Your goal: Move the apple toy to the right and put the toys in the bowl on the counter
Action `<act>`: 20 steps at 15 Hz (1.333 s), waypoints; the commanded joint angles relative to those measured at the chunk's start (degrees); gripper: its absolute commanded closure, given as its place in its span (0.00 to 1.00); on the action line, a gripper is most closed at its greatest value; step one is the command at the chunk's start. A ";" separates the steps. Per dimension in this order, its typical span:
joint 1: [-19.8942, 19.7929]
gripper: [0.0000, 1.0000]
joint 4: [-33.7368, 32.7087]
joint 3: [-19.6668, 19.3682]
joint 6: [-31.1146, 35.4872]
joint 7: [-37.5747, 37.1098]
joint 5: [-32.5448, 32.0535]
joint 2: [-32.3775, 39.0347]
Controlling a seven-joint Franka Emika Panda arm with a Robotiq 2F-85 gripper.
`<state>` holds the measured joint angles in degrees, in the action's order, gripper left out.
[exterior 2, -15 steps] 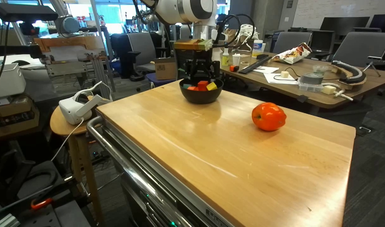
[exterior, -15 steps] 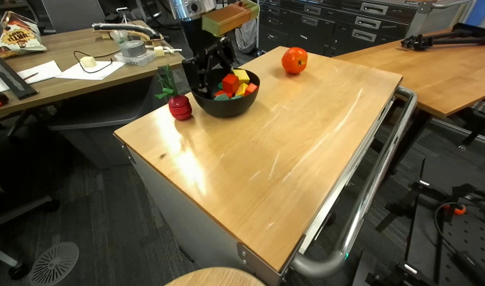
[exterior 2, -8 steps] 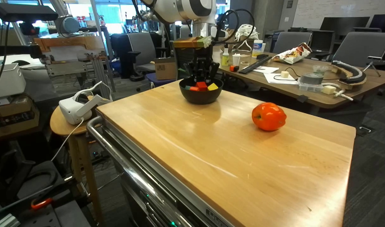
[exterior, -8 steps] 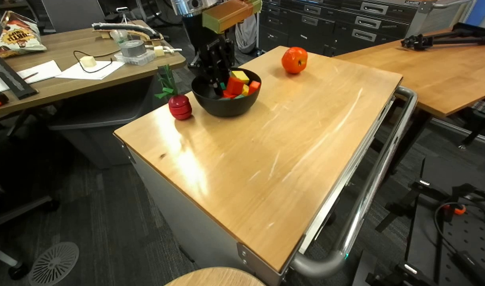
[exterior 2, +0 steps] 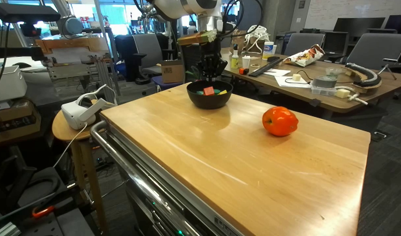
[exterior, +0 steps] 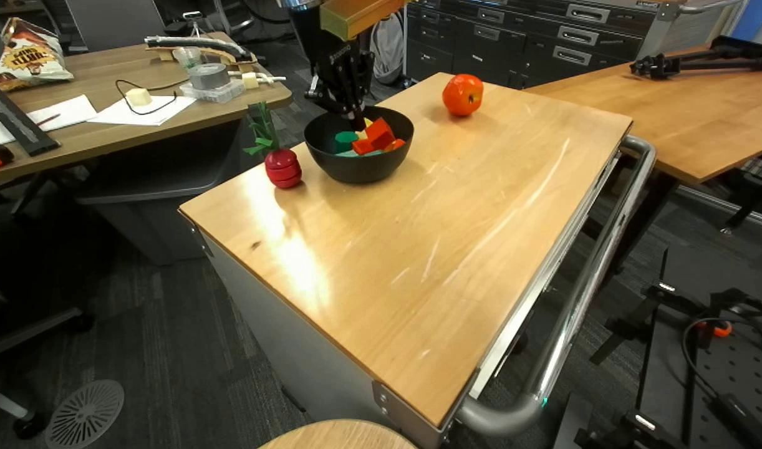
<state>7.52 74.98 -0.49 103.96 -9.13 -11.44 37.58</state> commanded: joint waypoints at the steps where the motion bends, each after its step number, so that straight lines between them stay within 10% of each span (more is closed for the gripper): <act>1: 1.30 1.00 5.27 -0.98 2.04 -3.04 -1.96 -4.59; 13: 0.78 0.04 7.15 -0.21 1.88 -4.07 -1.05 -3.92; 20: 1.30 0.00 6.06 -0.64 0.72 -4.68 -1.86 -2.02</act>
<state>7.74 81.46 -0.40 104.85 -12.70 -12.28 35.48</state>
